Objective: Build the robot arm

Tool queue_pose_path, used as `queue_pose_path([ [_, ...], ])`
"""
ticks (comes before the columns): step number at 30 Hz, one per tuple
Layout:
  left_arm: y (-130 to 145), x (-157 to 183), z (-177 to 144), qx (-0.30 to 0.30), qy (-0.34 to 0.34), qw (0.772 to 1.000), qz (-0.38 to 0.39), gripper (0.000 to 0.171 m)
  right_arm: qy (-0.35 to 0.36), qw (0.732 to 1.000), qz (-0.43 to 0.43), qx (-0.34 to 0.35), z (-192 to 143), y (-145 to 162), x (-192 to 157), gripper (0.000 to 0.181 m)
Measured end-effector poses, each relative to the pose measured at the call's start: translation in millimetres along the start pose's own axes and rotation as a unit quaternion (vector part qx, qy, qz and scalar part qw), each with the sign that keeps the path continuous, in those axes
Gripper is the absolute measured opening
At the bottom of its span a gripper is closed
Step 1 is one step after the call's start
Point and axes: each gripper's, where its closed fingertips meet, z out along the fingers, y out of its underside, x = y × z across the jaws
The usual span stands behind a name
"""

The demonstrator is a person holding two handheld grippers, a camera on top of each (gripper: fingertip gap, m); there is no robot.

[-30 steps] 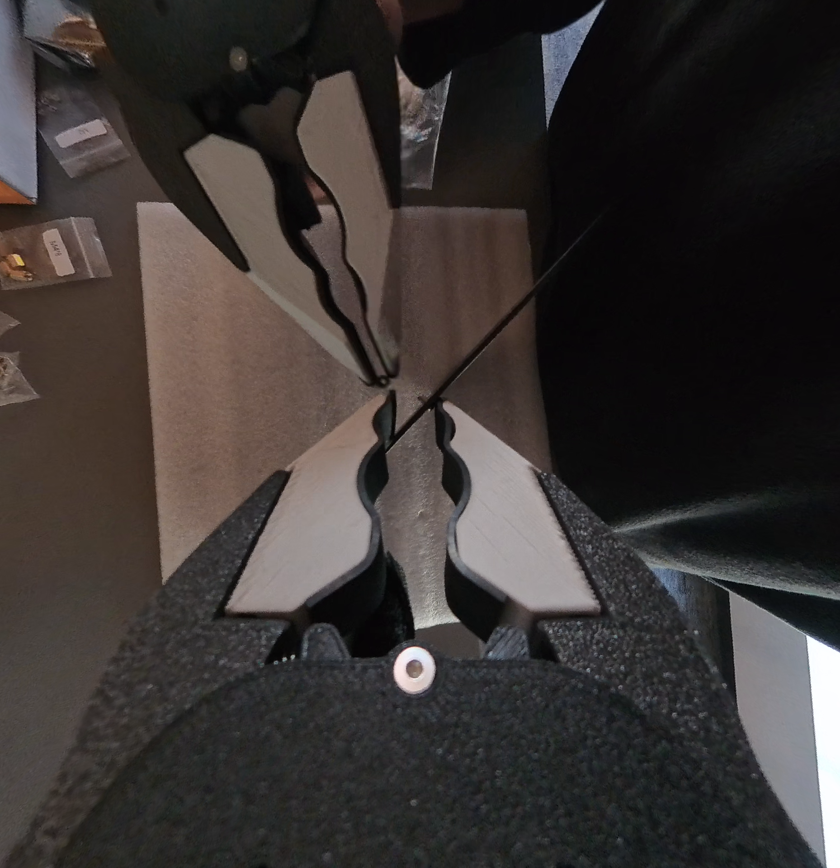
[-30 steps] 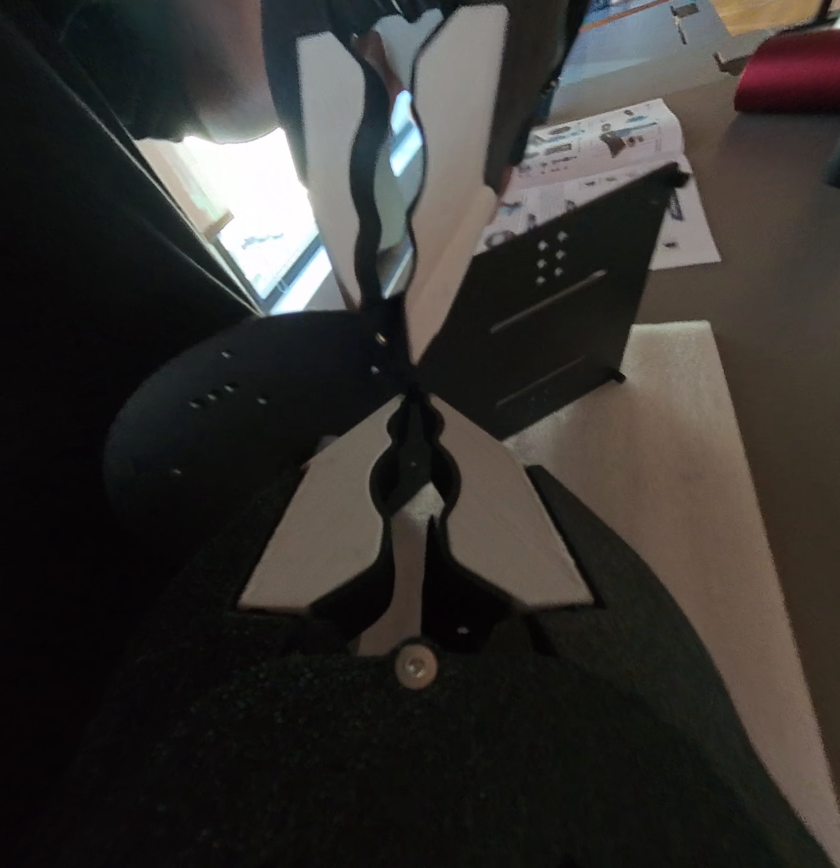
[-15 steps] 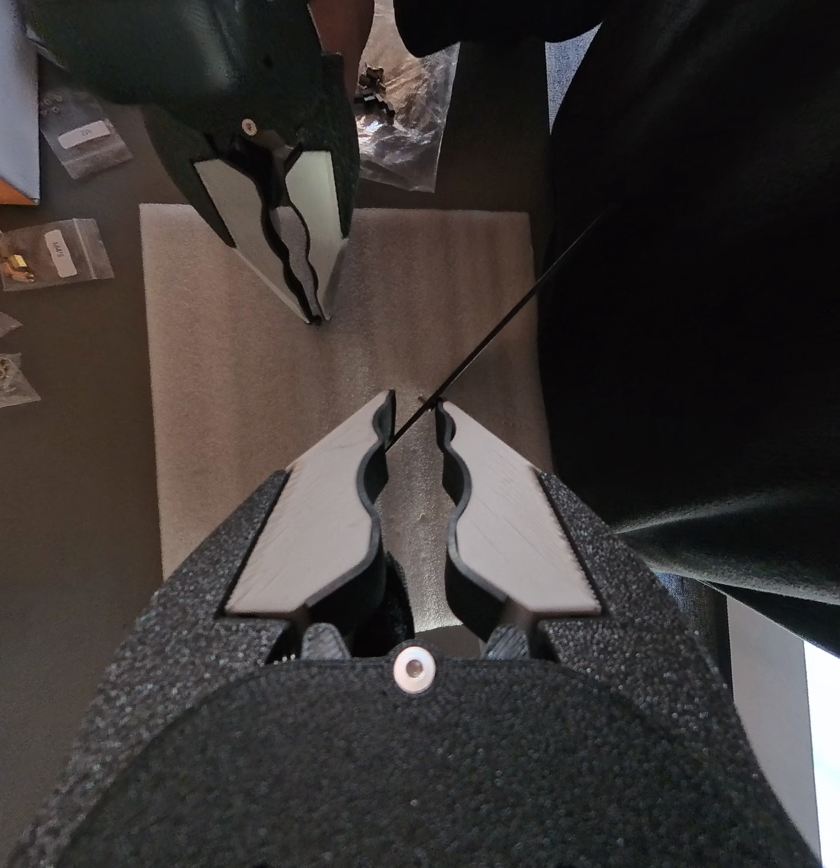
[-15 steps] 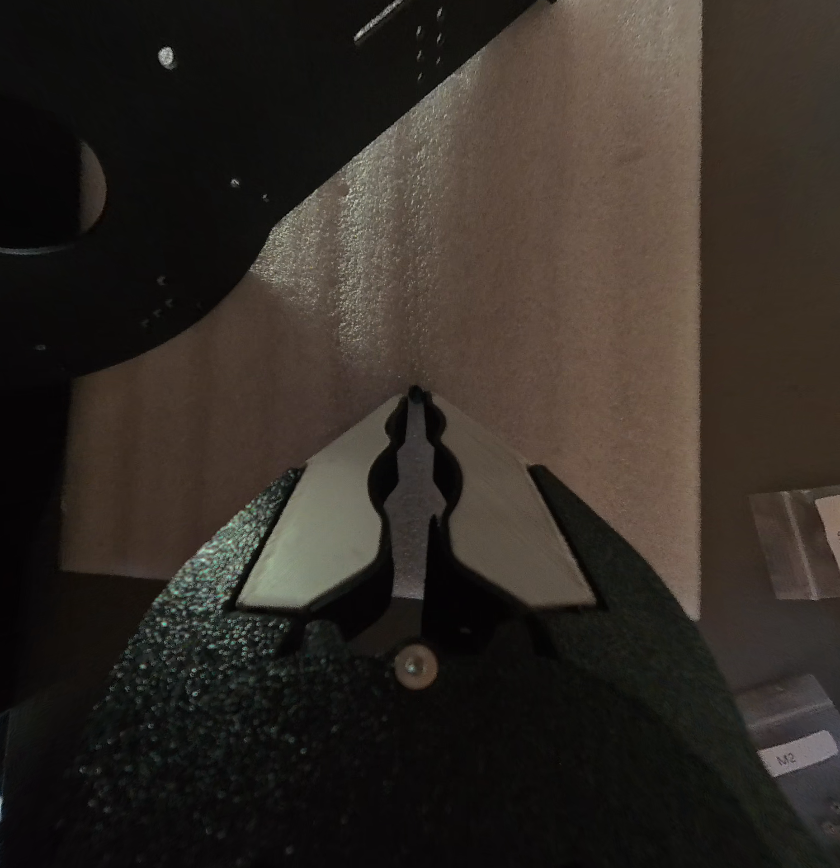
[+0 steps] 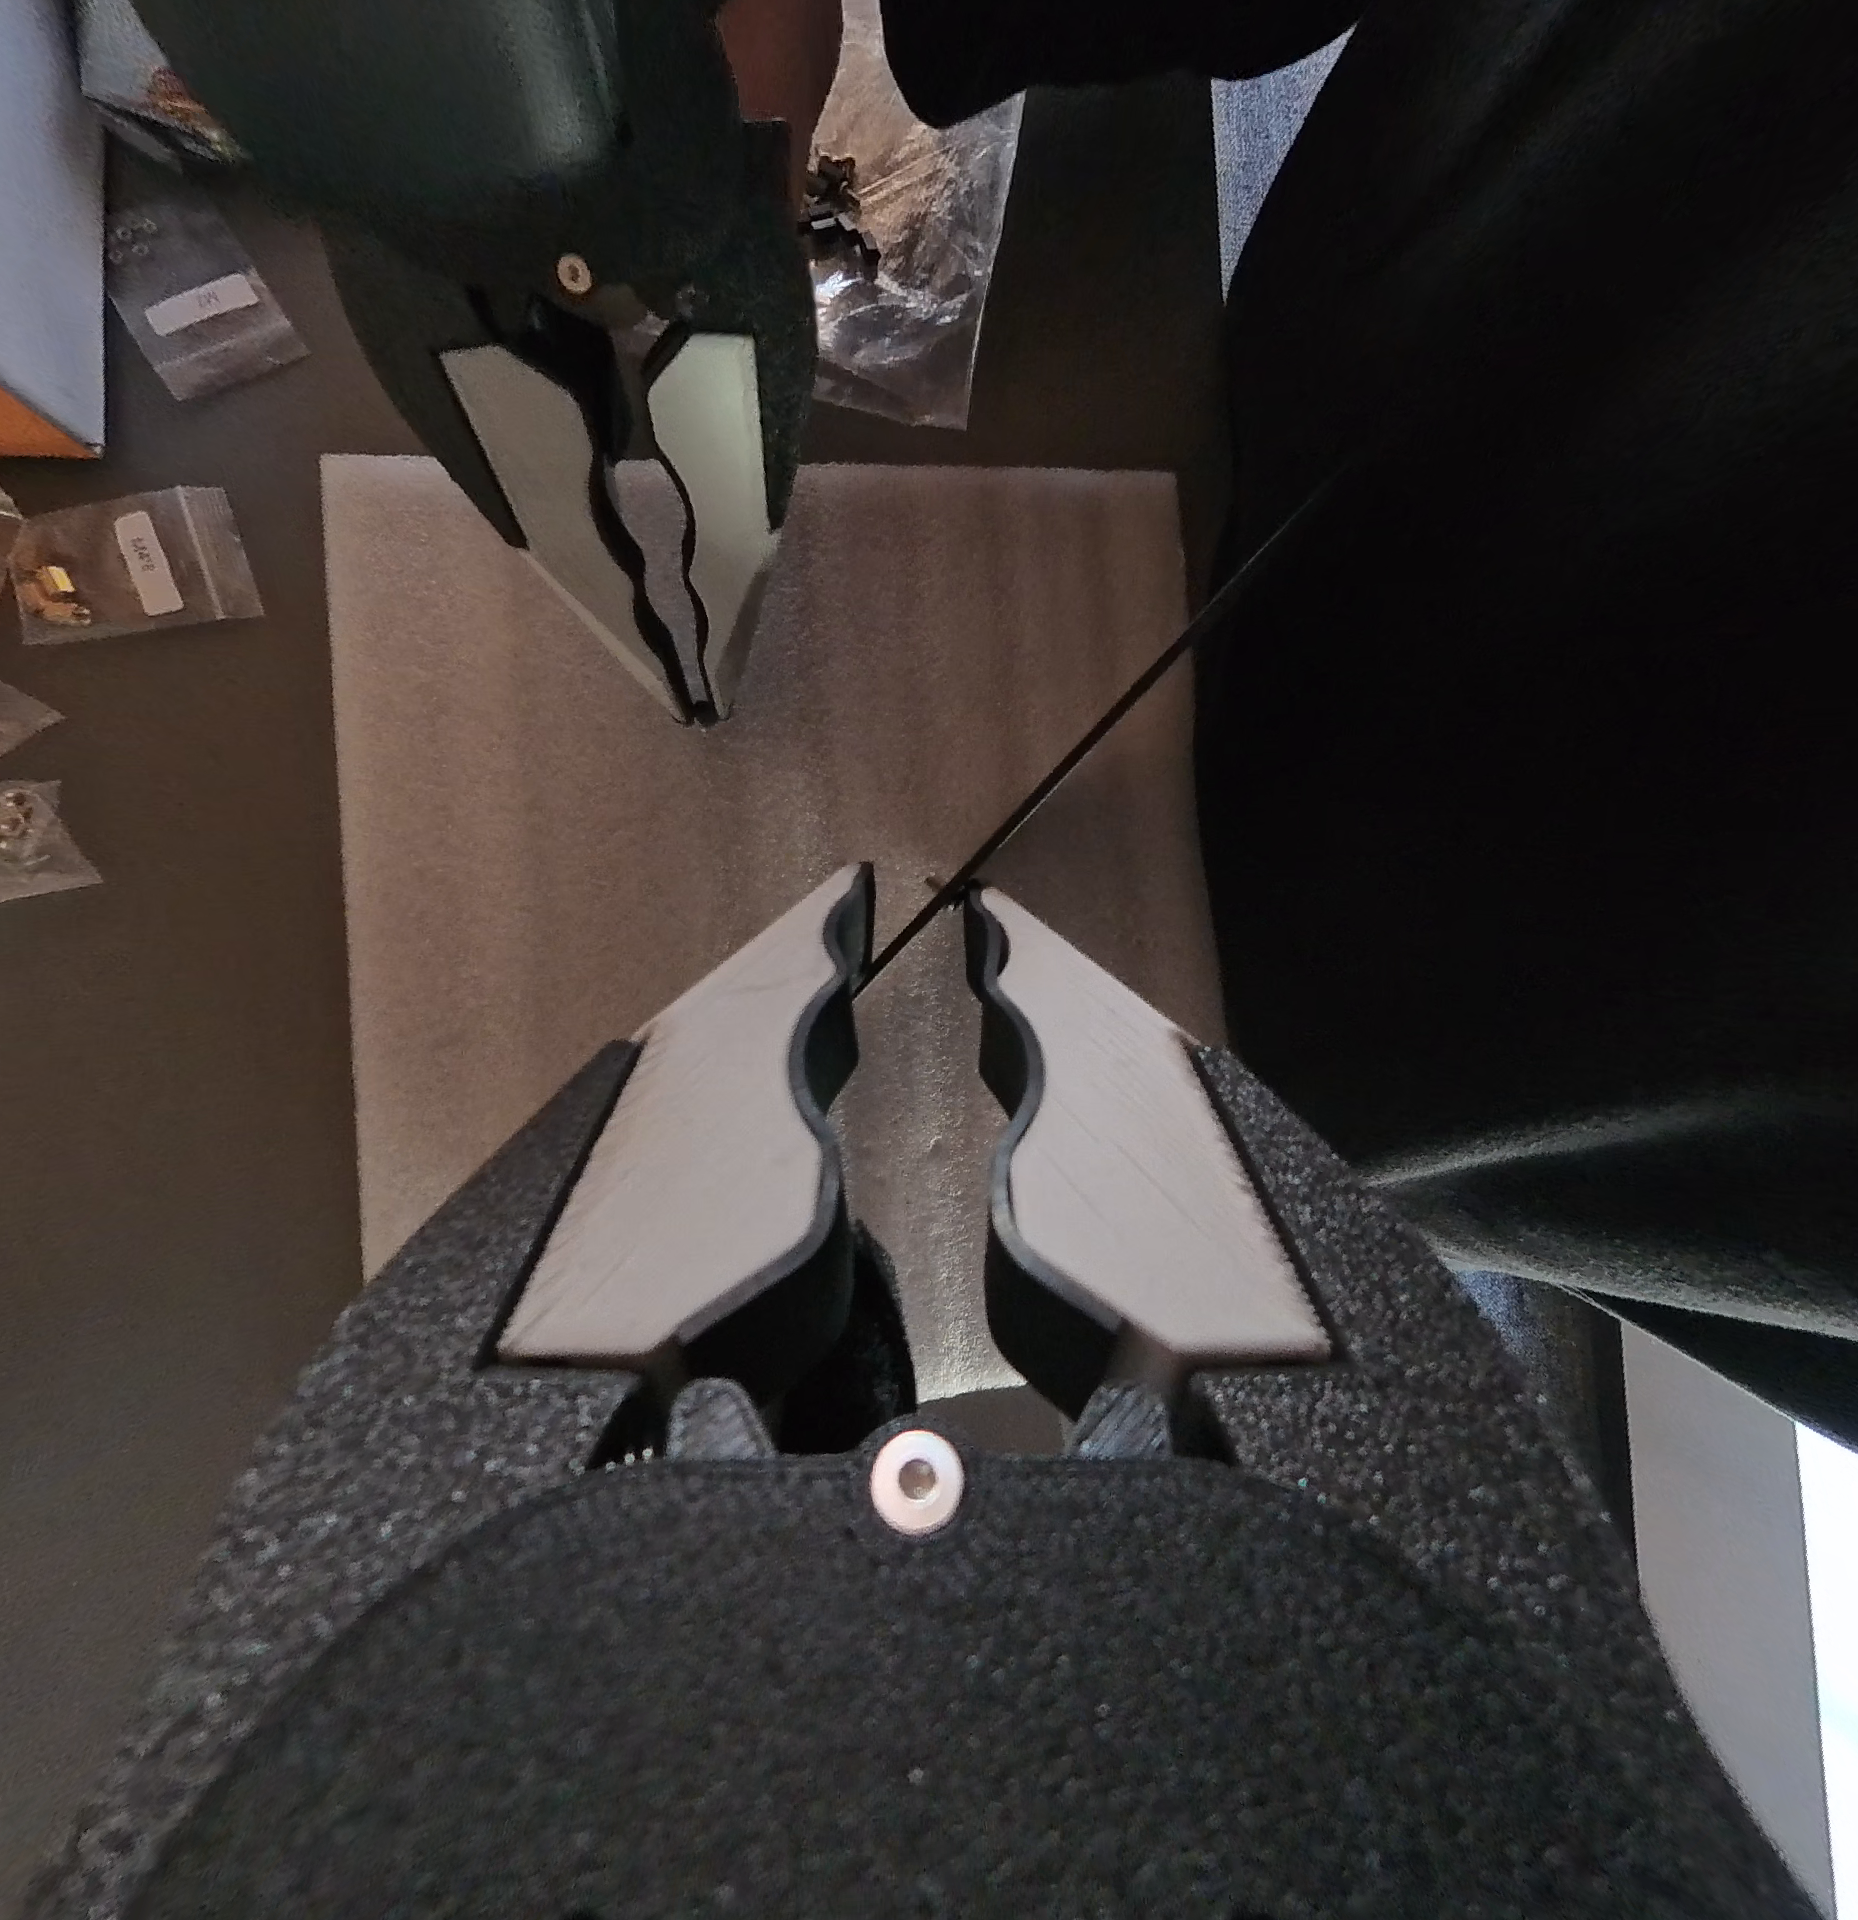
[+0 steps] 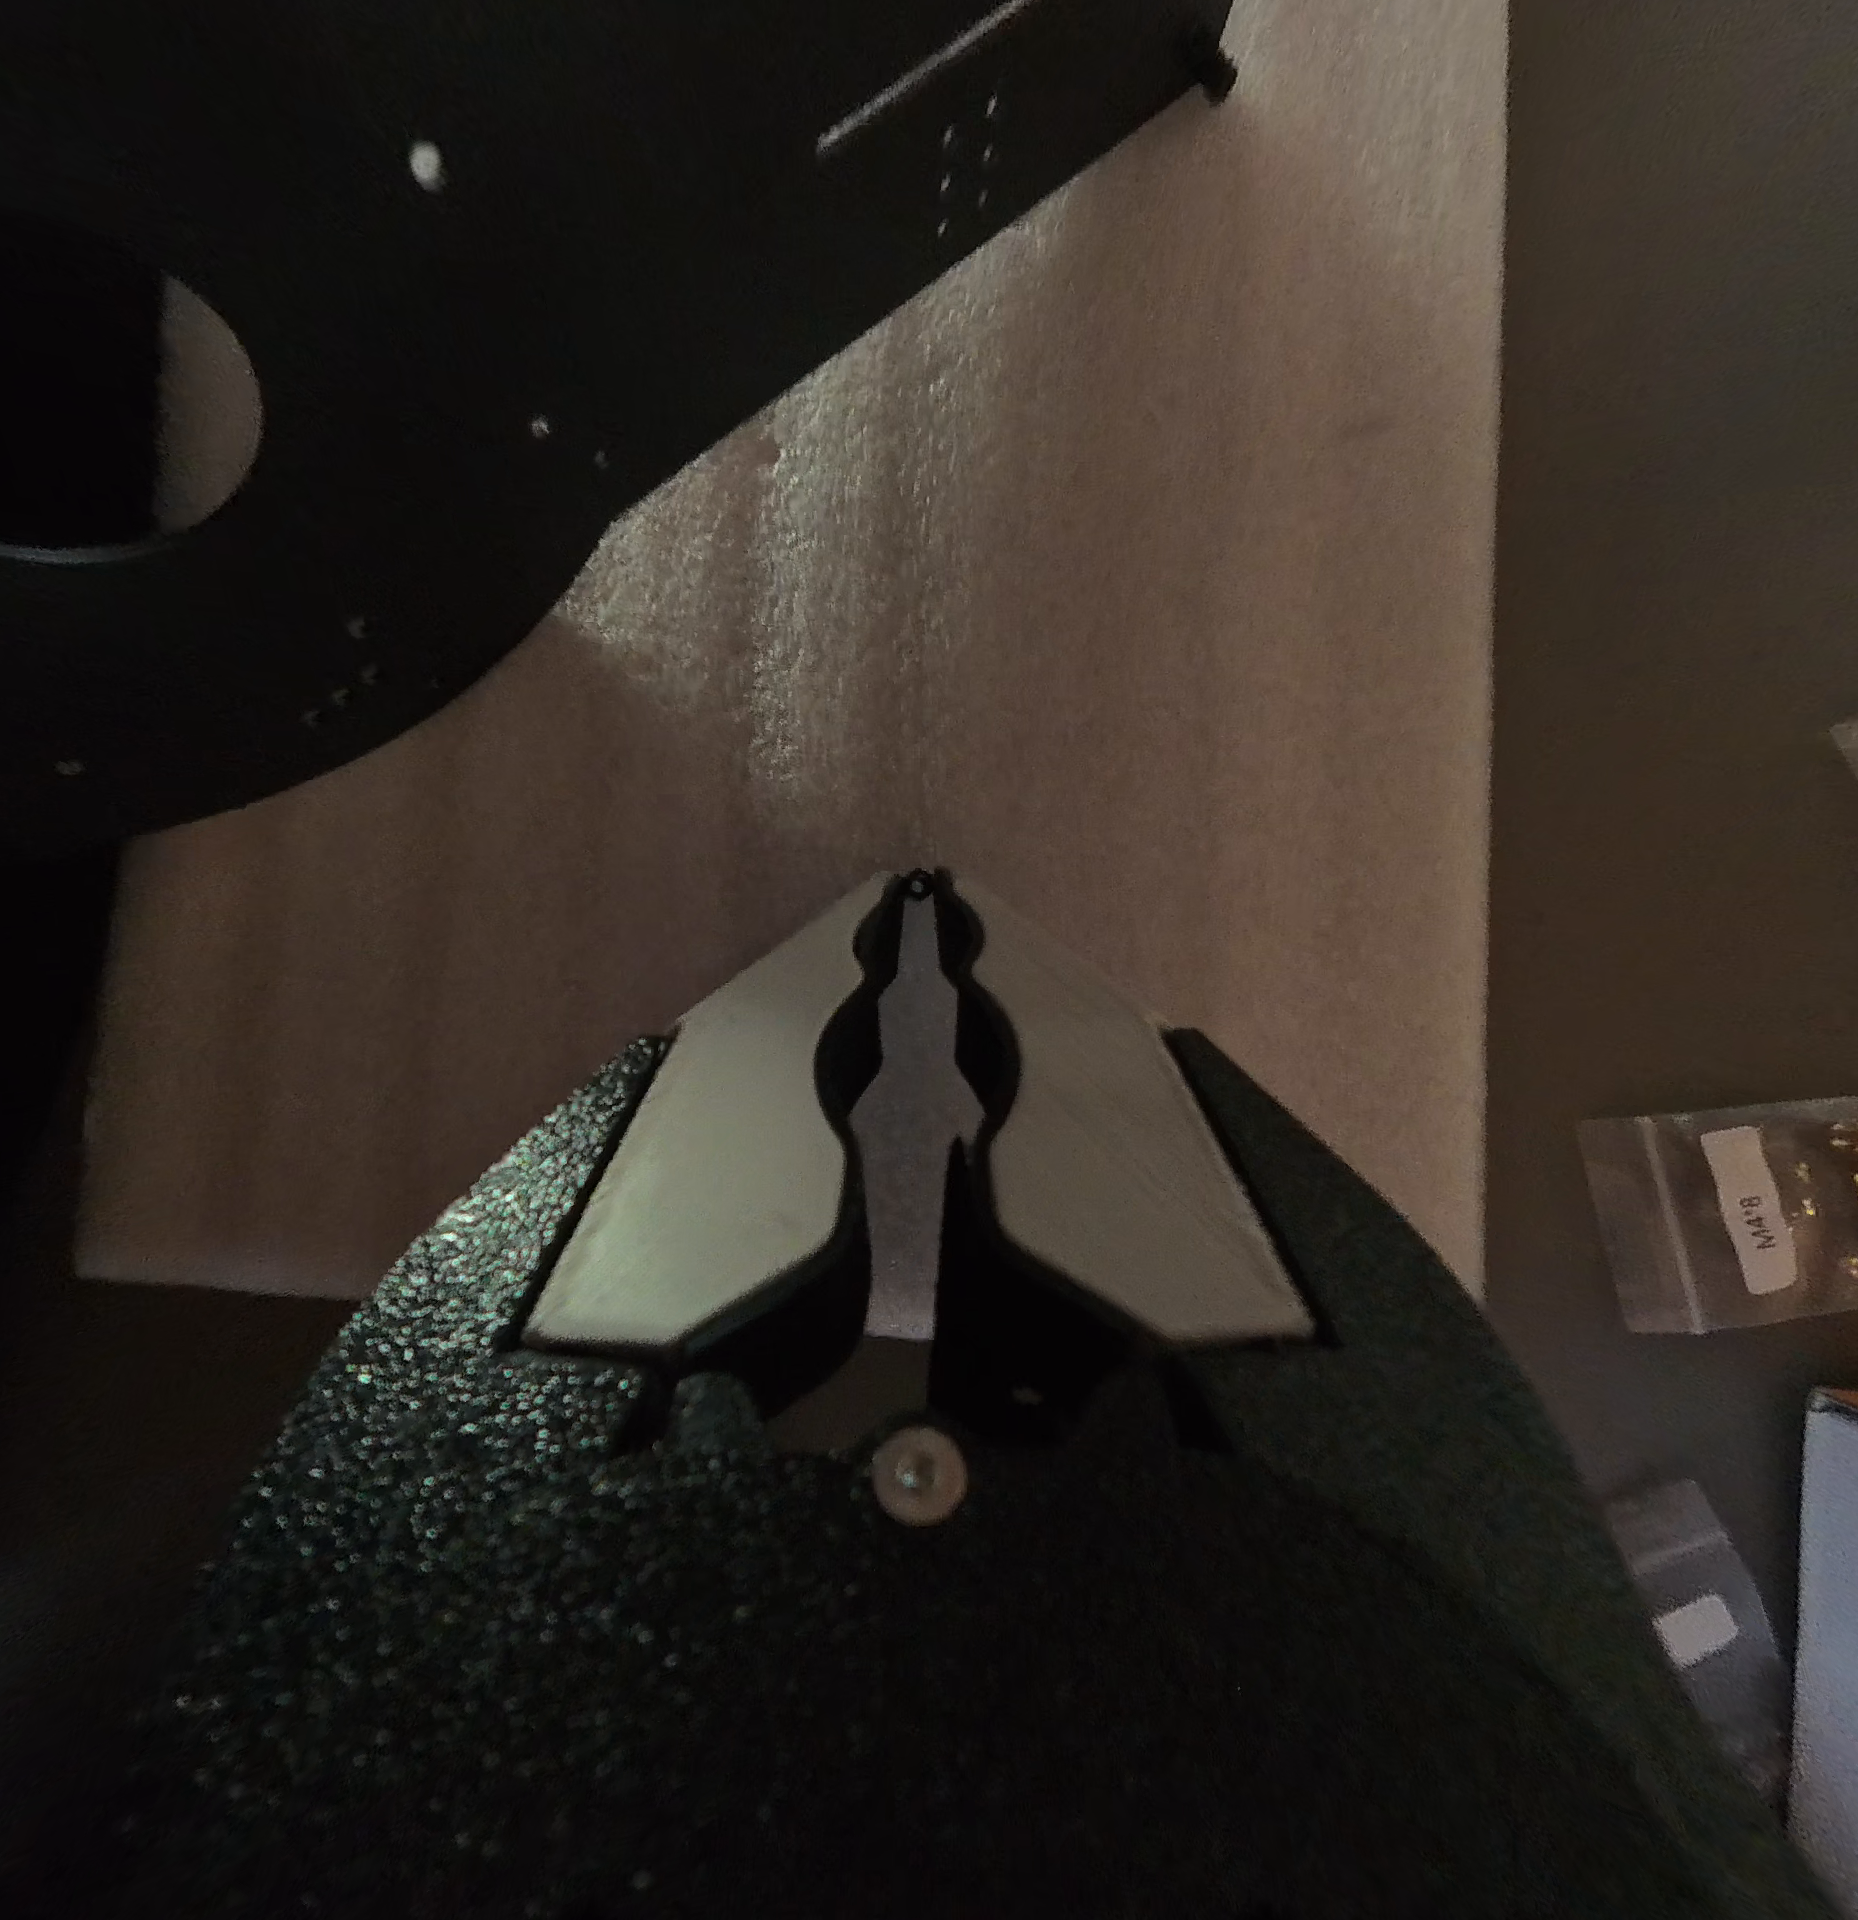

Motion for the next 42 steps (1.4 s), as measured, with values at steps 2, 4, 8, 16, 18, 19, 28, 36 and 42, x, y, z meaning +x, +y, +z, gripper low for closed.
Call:
queue_pose_path([
  [2,0,0,0,0.001,0.001,1.000,0.000,0.016,-0.003,1.000,0.003,-0.004,0,2,-1,0.006],
  [4,0,0,0,0.000,0.000,1.000,0.001,0.016,0.012,1.000,0.002,0.018,-4,-3,3,0.005],
  [8,0,0,0,0.001,-0.001,1.000,0.000,0.017,-0.042,0.969,0.106,0.220,-40,-62,-4,0.005],
  [16,0,1,0,0.002,-0.004,1.000,0.000,0.017,-0.325,0.731,0.420,0.429,-56,-121,-46,0.003],
  [18,0,0,0,0.000,-0.003,1.000,-0.001,0.017,-0.340,0.703,0.445,0.438,-56,-125,-51,0.003],
  [19,0,0,0,0.000,-0.003,1.000,-0.001,0.017,-0.342,0.694,0.455,0.441,-55,-127,-51,0.003],
  [28,0,-1,0,-0.002,-0.002,1.000,0.004,0.017,-0.331,0.695,0.464,0.439,-56,-130,-51,0.005],
  [36,0,-1,0,-0.002,-0.002,1.000,0.005,0.017,-0.330,0.718,0.464,0.399,-54,-131,-49,0.005],
  [42,-1,-1,0,0.004,-0.002,1.000,0.003,0.017,-0.319,0.728,0.461,0.395,-58,-127,-47,0.003],
])
